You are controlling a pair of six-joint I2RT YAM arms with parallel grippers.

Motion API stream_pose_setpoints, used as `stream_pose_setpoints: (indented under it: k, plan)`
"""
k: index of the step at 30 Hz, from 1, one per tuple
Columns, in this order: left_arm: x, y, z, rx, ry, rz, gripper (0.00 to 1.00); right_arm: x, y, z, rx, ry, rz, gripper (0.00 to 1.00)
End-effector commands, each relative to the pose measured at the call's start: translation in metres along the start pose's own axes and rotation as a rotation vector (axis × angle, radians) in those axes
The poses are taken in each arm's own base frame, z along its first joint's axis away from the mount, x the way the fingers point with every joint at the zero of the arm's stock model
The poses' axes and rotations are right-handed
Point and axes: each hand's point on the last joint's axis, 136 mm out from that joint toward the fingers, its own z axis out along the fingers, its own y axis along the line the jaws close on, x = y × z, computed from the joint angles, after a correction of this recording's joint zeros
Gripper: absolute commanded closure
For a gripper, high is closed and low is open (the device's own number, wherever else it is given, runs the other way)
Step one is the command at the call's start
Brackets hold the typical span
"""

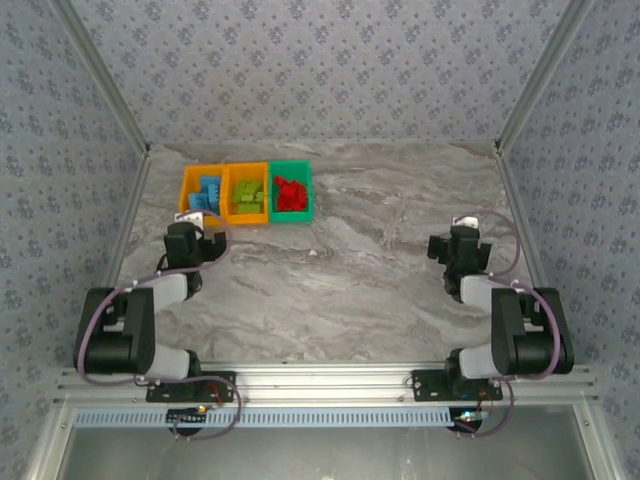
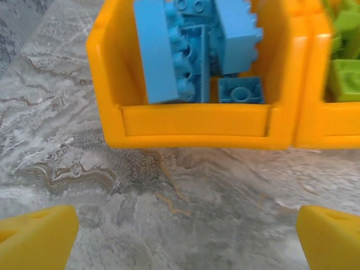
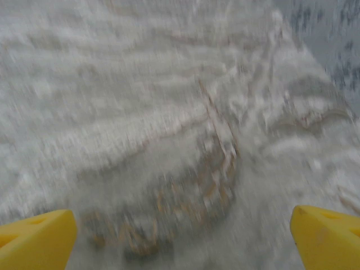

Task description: Sort the legos into containers by color

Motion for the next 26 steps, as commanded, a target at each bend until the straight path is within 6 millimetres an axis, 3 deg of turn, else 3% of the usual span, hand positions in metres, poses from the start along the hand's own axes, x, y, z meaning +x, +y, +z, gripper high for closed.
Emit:
stream_pose_setpoints:
  k: [1, 2, 4, 5, 8, 15, 26]
  plan:
    - [-0.031, -0.006, 0.01, 0.084, -0.138, -0.035, 0.01, -0.027, 0.023, 0.005, -0.142, -0.141, 0.005, 0.0]
    - [-0.027, -0.003, 0.008, 0.09, -0.169, -0.057, 0.01, -0.032, 0.033, 0.006, -0.186, -0.218, -0.011, 0.0]
    - [-0.024, 0.0, 0.007, 0.078, -0.194, -0.068, 0.01, -0.025, 0.034, 0.005, -0.204, -0.149, -0.025, 0.0]
    - [-0.023, 0.001, 0.008, 0.073, -0.17, -0.065, 0.01, -0.03, 0.036, 0.007, -0.211, -0.183, -0.016, 0.0]
    - [-0.024, 0.001, 0.008, 0.068, -0.183, -0.063, 0.01, -0.029, 0.026, 0.005, -0.153, -0.186, 0.005, 0.0]
    - [-0.024, -0.001, 0.008, 0.061, -0.178, -0.051, 0.01, -0.028, 0.034, 0.006, -0.204, -0.165, -0.015, 0.0]
    - [-0.023, -0.001, 0.008, 0.062, -0.176, -0.051, 0.01, -0.029, 0.03, 0.006, -0.184, -0.173, -0.008, 0.0]
